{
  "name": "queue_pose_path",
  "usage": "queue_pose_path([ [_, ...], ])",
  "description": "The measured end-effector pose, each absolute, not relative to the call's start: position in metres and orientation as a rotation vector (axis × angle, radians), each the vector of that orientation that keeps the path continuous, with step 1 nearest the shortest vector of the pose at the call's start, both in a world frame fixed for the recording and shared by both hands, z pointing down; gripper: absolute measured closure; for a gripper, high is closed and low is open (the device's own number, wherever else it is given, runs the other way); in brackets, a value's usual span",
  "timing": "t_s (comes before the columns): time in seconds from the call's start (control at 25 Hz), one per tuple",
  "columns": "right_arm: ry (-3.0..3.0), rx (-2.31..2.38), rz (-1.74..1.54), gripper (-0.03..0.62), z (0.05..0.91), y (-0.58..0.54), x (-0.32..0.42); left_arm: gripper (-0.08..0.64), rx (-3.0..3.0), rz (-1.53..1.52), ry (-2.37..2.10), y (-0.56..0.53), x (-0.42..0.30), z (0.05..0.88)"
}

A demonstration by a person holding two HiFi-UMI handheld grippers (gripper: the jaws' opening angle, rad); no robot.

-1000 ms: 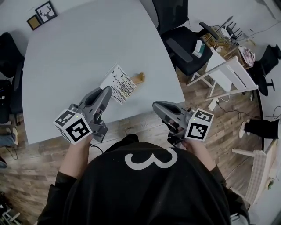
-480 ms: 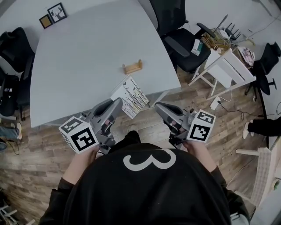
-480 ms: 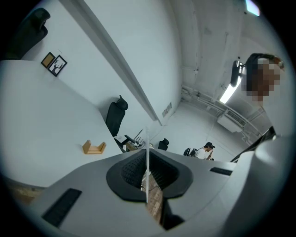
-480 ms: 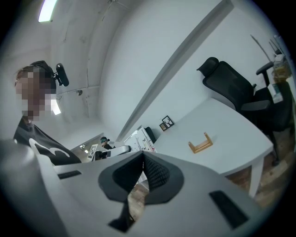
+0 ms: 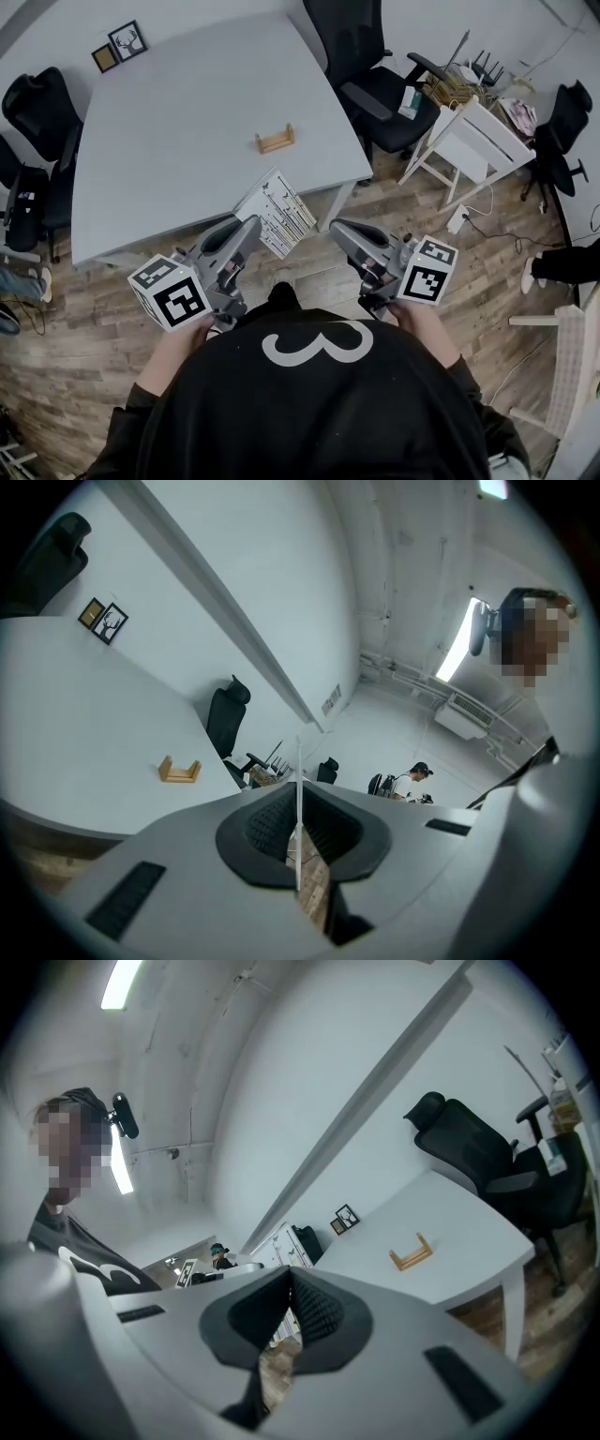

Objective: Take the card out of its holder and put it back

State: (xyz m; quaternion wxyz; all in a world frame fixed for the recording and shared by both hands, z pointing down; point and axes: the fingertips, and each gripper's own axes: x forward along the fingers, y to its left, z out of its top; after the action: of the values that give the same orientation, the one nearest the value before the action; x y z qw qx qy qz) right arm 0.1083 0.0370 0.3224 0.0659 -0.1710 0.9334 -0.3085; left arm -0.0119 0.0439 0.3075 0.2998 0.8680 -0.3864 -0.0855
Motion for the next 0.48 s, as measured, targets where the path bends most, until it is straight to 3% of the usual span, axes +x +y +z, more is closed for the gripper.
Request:
queue_pose_path([
  [0.48,2.796,-0.519,-0.905,0.581,0.313,0.043,0.108,0.535,2.372,-0.238,-1.015,0.054,-0.01,0.283],
])
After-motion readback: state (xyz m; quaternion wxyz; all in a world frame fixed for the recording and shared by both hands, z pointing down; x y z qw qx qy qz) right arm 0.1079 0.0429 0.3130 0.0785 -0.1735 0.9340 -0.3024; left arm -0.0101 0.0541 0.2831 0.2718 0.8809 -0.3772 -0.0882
